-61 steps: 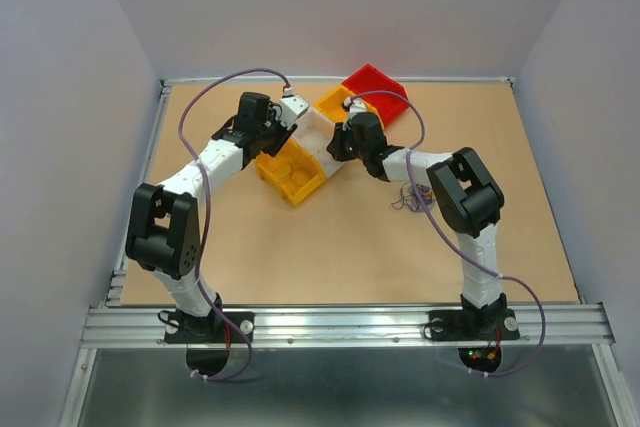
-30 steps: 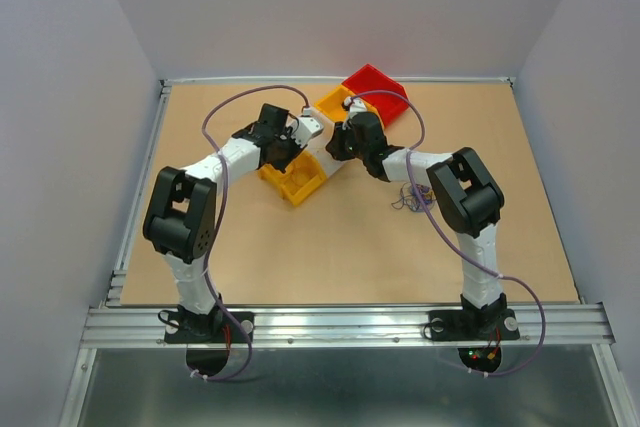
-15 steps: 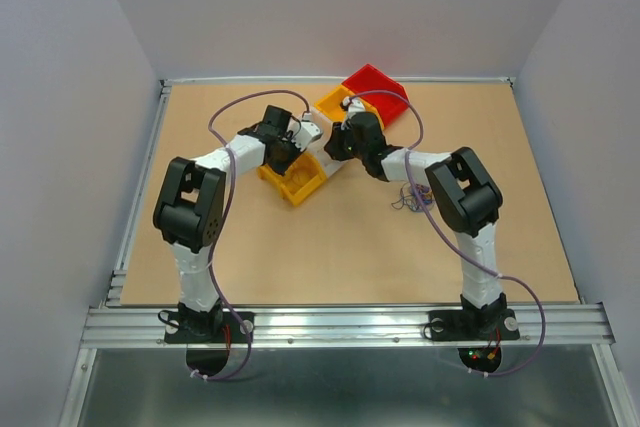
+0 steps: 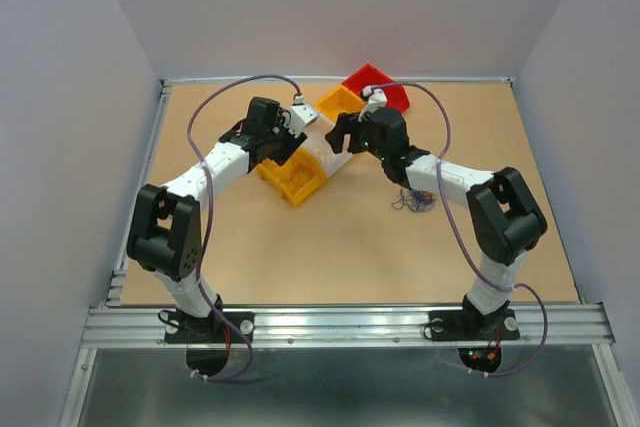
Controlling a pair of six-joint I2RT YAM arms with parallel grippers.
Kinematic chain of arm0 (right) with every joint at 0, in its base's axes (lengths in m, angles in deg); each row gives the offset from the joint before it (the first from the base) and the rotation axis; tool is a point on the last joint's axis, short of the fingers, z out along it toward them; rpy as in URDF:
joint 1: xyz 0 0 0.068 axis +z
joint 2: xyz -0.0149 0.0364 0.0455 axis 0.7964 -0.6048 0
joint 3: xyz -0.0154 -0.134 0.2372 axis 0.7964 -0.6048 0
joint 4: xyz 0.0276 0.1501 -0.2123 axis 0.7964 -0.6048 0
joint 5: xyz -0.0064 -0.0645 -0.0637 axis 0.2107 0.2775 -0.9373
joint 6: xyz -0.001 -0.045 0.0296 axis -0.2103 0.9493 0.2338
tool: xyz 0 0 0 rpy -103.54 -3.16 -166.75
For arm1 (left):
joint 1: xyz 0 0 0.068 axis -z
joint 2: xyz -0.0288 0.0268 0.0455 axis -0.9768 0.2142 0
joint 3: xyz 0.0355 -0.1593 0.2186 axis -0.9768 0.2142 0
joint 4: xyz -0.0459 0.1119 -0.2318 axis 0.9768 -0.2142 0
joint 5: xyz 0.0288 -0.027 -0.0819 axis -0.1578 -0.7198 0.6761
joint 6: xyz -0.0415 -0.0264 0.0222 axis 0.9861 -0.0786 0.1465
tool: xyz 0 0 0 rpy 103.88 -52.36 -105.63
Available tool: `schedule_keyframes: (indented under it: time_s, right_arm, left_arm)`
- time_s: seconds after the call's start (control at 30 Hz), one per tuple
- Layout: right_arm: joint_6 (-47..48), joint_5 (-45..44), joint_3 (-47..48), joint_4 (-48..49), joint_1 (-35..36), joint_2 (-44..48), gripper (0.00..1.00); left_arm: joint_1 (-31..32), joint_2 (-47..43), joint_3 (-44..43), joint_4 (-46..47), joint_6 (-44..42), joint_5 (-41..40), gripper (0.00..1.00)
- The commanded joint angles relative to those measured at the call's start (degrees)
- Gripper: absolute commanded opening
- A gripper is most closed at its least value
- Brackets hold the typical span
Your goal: Untangle the cables
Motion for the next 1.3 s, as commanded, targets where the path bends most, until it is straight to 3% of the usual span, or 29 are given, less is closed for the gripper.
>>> schedule_keyframes:
  time_s: [0.0, 0.03, 0.07, 0.1, 0.4, 0.6, 0.8, 0.93, 1.03, 1.1, 1.13, 1.27]
  right_arm:
    - [-1.50, -13.09, -6.01, -1.97, 0.00, 6.69, 0.85]
    - [-2.21, -16.02, -6.71, -3.83, -0.26, 9.14, 0.88]
    - [-2.56, -20.14, -9.42, -6.03, -1.57, 11.08, 0.91]
    - [-3.17, -21.66, -11.45, -6.92, -2.54, 14.58, 0.91]
    - [-9.51, -34.50, -26.58, -16.59, -13.18, 26.99, 0.95]
    - [-13.02, -36.27, -28.52, -16.77, -15.64, 28.94, 0.82]
    - [-13.55, -36.44, -27.90, -16.86, -15.65, 26.30, 0.78]
    - [-13.38, -36.36, -27.90, -16.95, -15.64, 25.07, 0.58]
    - [-13.38, -36.35, -28.69, -17.30, -15.64, 26.12, 0.52]
    - [-13.38, -36.09, -28.61, -18.44, -15.64, 26.39, 0.59]
    - [-13.38, -36.09, -28.43, -18.70, -15.64, 26.21, 0.68]
    - [-13.20, -37.14, -27.03, -19.14, -15.64, 23.06, 0.74]
  left_arm:
    - [-0.16, -4.18, 2.71, 3.43, 0.51, -0.69, 0.62]
    - [-0.16, -5.75, 3.32, 5.26, 0.59, -0.26, 0.63]
    - [-0.16, -8.11, 5.15, 7.89, 0.68, 0.53, 0.84]
    - [-0.16, -9.44, 6.39, 8.87, 0.86, 0.88, 0.99]
    - [-0.07, -21.93, 18.87, 26.10, 2.96, 2.21, 0.99]
    - [-0.16, -27.38, 23.36, 31.64, 2.62, 5.10, 0.99]
    - [-0.16, -27.65, 23.63, 31.82, 2.44, 5.02, 0.99]
    - [-0.16, -27.12, 23.54, 31.82, 2.26, 5.46, 0.99]
    - [-0.16, -27.12, 23.54, 31.74, 2.26, 5.72, 0.99]
    - [-0.16, -27.04, 23.54, 31.65, 2.09, 5.72, 0.99]
    - [-0.16, -27.21, 23.54, 31.65, 2.18, 5.90, 0.99]
    - [-0.16, -27.21, 23.72, 31.65, 2.00, 6.16, 0.99]
